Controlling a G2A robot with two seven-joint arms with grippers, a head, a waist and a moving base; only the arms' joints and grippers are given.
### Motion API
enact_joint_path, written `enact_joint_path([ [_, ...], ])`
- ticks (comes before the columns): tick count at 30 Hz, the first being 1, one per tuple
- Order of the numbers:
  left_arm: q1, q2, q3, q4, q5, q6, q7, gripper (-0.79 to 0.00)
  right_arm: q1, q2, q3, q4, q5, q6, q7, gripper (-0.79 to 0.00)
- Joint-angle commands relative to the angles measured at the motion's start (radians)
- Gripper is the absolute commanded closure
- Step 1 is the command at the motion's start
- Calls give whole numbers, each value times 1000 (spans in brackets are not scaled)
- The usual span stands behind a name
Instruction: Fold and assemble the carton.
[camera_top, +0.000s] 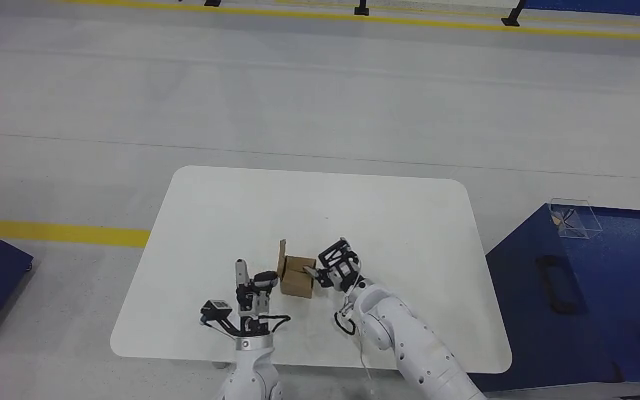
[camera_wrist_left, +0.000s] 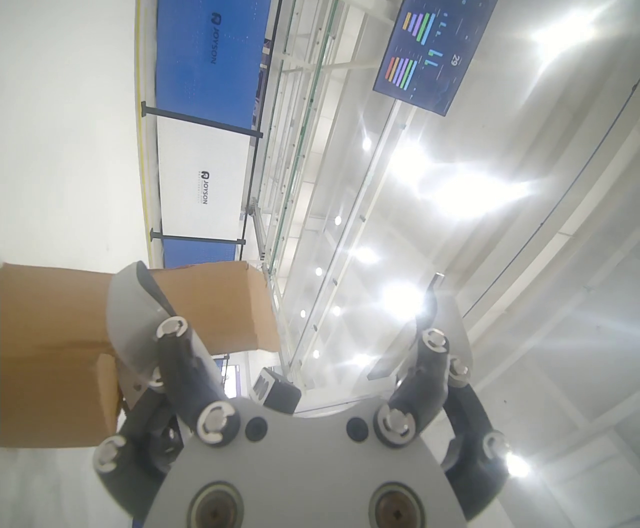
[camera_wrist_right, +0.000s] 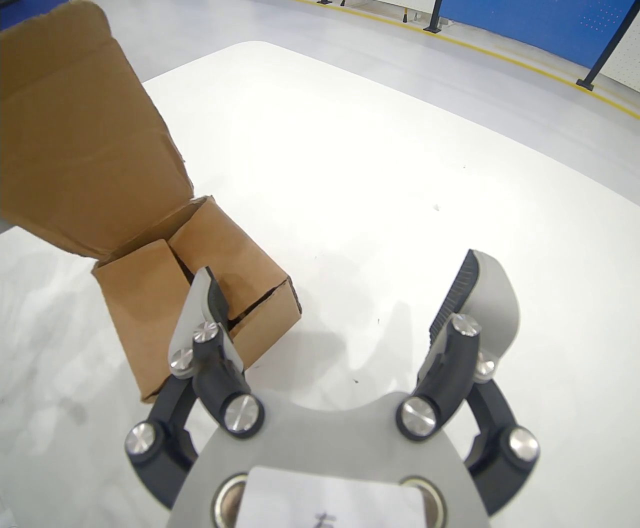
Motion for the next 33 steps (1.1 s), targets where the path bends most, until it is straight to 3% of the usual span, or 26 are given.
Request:
enact_joint_path([
  [1,-11,-3,9,1,2,31,4,-785,-3,1,10,-11,2,1,-10,-785],
  [8,-33,-11,31,8,47,108,17,-785,-33,17,102,-73,30,27,-32,-785],
  [14,-47,-17,40,16,62,160,24,-785,-65,32,161,-98,30,3,51,-785],
  [22,-14,-20,41,-41,69,151,35,-785,-79,28,120,-69,-3,-52,104,-785],
  [33,74,-12,5,-177,85,155,21,-785,-5,-2,60,35,17,-47,42,-785],
])
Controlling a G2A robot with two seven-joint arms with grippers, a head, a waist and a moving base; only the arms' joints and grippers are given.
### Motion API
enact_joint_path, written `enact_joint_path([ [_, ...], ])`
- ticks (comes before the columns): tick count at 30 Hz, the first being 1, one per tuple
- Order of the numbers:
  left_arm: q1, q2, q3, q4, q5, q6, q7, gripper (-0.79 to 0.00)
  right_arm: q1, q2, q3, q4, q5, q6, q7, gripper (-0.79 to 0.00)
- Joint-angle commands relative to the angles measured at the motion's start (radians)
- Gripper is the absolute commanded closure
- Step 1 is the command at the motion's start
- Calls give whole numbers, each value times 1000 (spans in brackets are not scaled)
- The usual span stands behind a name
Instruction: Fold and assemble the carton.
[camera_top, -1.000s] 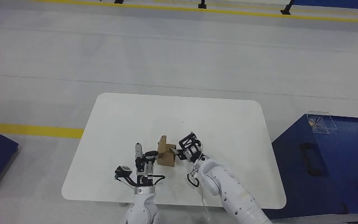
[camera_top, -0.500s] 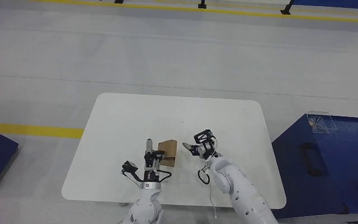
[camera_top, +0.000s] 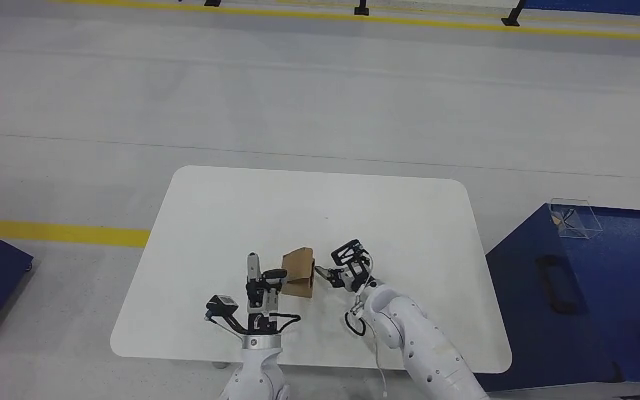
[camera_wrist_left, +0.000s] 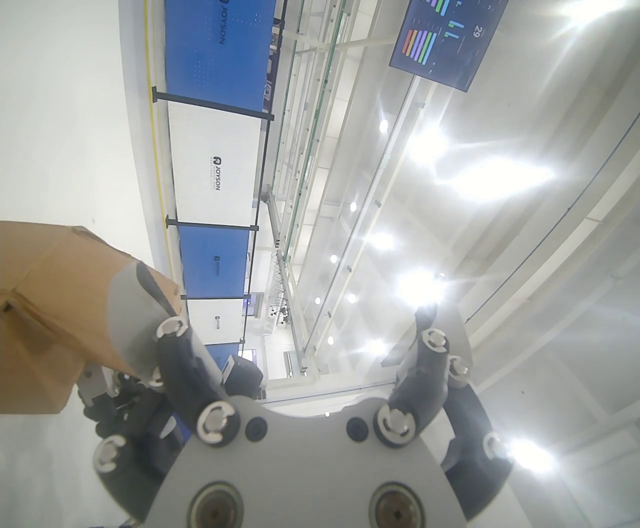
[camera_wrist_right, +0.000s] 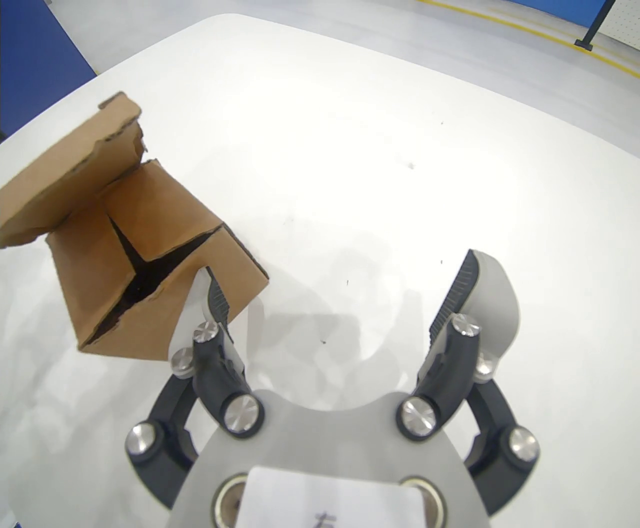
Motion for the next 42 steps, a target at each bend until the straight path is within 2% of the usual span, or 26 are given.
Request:
enact_joint_path([
  [1,7,0,-3,-12,1,7,0,-785,16,-6,-12,17,4,-3,-12,-785],
  [7,31,2,8,-43,-9,8,-45,-785,66,-27,-48,80,12,6,-41,-785],
  [10,37,3,7,-53,-22,7,-57,-785,85,-34,-55,112,18,-16,-92,-785],
  [16,37,3,5,-53,-19,12,-59,-785,116,-42,-25,168,79,-9,-144,-785],
  [20,35,13,-56,-106,69,100,-39,-785,110,-38,10,148,118,-9,-138,-785],
  [22,37,19,-89,-148,104,181,-51,-785,103,-34,25,130,119,-16,-123,-785],
  [25,52,33,-150,-218,136,327,-129,-785,82,-26,47,88,109,-17,-117,-785],
  [28,50,44,-189,-248,241,475,-154,-785,57,-22,71,46,103,49,-125,-785],
  [42,50,44,-189,-248,241,475,-154,-785,55,-22,72,40,109,47,-128,-785],
])
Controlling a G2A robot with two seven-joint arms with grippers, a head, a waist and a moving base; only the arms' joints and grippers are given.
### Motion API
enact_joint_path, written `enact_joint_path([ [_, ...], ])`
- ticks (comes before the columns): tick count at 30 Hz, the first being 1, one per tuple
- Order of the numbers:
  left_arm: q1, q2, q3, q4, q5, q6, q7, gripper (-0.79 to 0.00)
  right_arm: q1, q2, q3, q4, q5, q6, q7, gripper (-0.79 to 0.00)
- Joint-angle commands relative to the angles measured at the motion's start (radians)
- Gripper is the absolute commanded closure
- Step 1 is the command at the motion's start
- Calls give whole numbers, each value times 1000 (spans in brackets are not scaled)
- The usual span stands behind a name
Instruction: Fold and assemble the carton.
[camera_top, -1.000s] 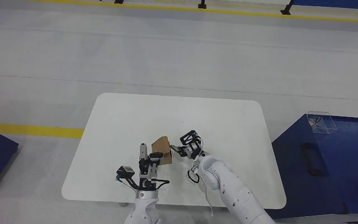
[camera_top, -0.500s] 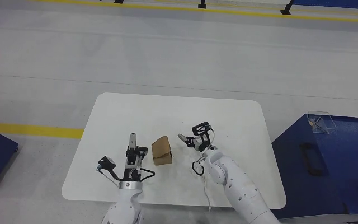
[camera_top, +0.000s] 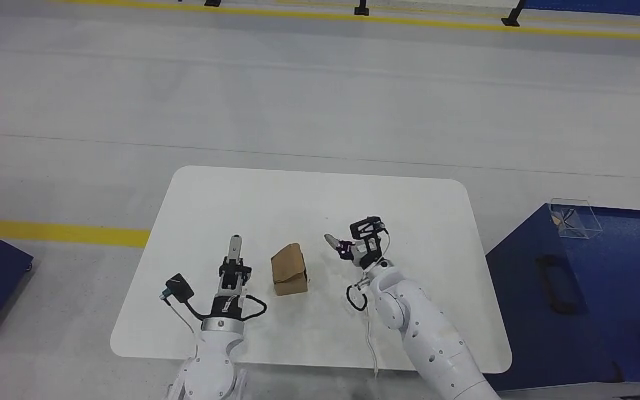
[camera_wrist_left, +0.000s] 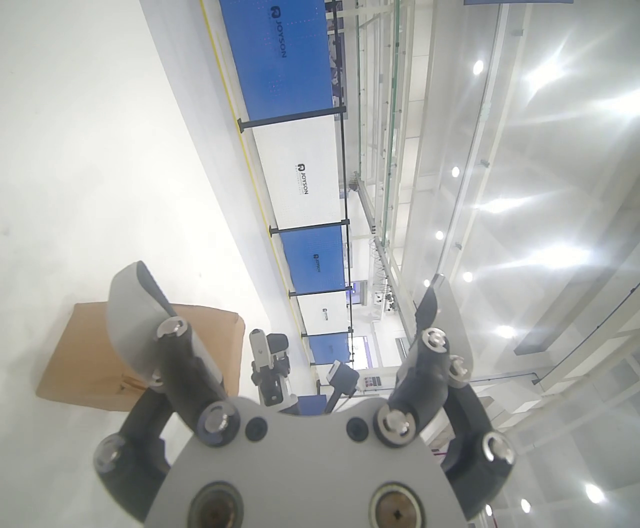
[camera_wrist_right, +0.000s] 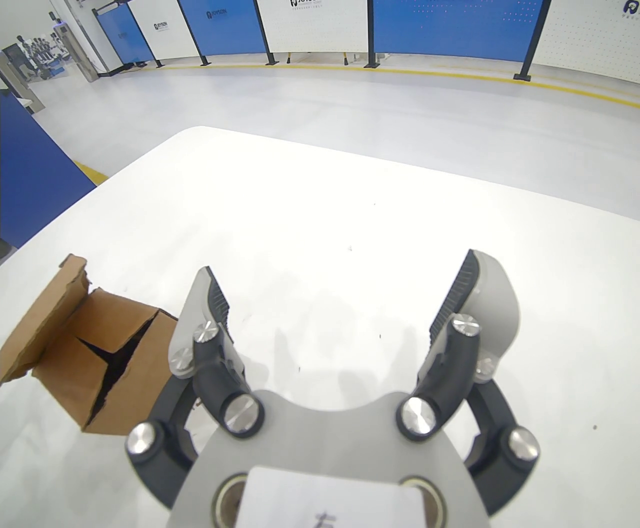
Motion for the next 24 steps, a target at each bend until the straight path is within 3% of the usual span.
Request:
enact_joint_path([
  [1,-3,2,-4,0,30,8,4,-785,-11,-1,5,-27,28,-11,-19,-785],
  [3,-27,7,-12,-11,114,82,-18,-785,-32,-6,20,-53,92,19,-28,-785],
  [4,-42,12,-23,-21,123,137,-95,-785,-39,-9,14,-70,100,35,-15,-785],
  [6,-90,32,-60,-46,223,259,-313,-785,-48,-14,-1,-92,95,74,10,-785],
  [12,-212,93,-177,-43,404,412,-1013,-785,-49,-29,-44,-103,91,126,81,-785],
  [15,-276,106,-200,7,390,462,-1181,-785,-51,-36,-52,-103,133,101,103,-785],
  [22,-296,108,-206,20,378,492,-1184,-785,-50,-36,-52,-102,140,94,106,-785],
  [24,-279,107,-195,31,337,459,-1187,-785,-56,-35,-52,-106,134,83,112,-785],
])
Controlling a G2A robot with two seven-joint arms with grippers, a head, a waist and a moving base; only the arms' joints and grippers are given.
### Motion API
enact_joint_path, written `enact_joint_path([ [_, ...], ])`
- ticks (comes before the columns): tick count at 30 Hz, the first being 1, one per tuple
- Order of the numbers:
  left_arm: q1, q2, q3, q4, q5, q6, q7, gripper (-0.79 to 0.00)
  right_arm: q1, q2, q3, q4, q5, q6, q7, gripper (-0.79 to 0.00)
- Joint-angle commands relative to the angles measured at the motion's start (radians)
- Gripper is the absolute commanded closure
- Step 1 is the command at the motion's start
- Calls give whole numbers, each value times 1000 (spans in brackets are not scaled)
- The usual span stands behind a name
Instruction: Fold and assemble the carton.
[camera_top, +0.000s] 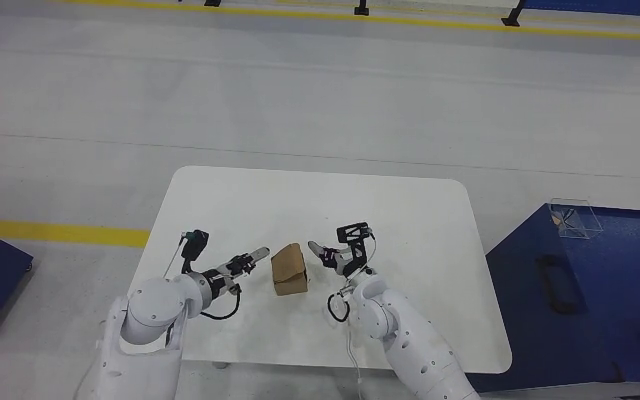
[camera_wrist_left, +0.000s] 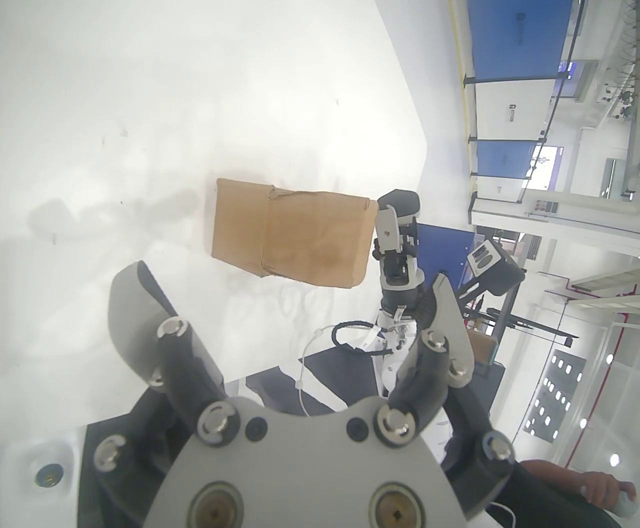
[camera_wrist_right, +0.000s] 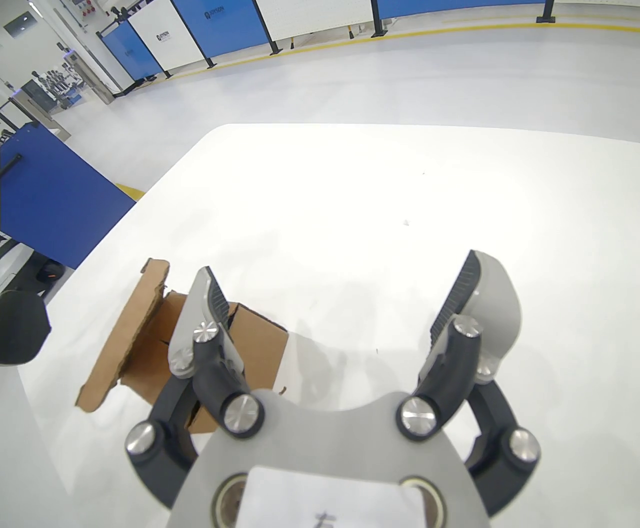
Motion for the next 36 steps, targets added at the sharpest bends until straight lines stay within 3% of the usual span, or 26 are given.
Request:
enact_joint_path([
  [1,13,1,10,23,-27,-44,22,-785,-7,3,5,-7,-9,-13,9,-785],
  [5,-14,0,40,107,-28,-81,124,-773,-22,4,30,-31,11,10,7,-785],
  [6,-20,0,52,129,-20,-93,138,-699,-23,3,31,-36,11,16,8,-785],
  [9,-48,0,94,192,21,-85,181,-653,-29,3,32,-45,4,16,3,-785],
  [11,-71,0,120,230,31,-77,182,-493,-32,3,32,-48,-9,16,0,-785],
  [12,-80,-1,128,245,33,-71,185,-471,-34,3,31,-49,-12,16,-1,-785],
  [24,-90,9,142,267,-38,-96,181,-536,-35,-8,5,-43,-50,38,7,-785],
  [31,-87,13,166,274,-64,-101,188,-489,-24,-16,-5,-25,-58,58,11,-785],
  [35,-86,15,179,279,-84,-112,195,-554,-21,-19,-2,-19,-60,67,4,-785],
  [36,-86,15,179,278,-91,-116,201,-539,-21,-20,0,-18,-59,66,6,-785],
])
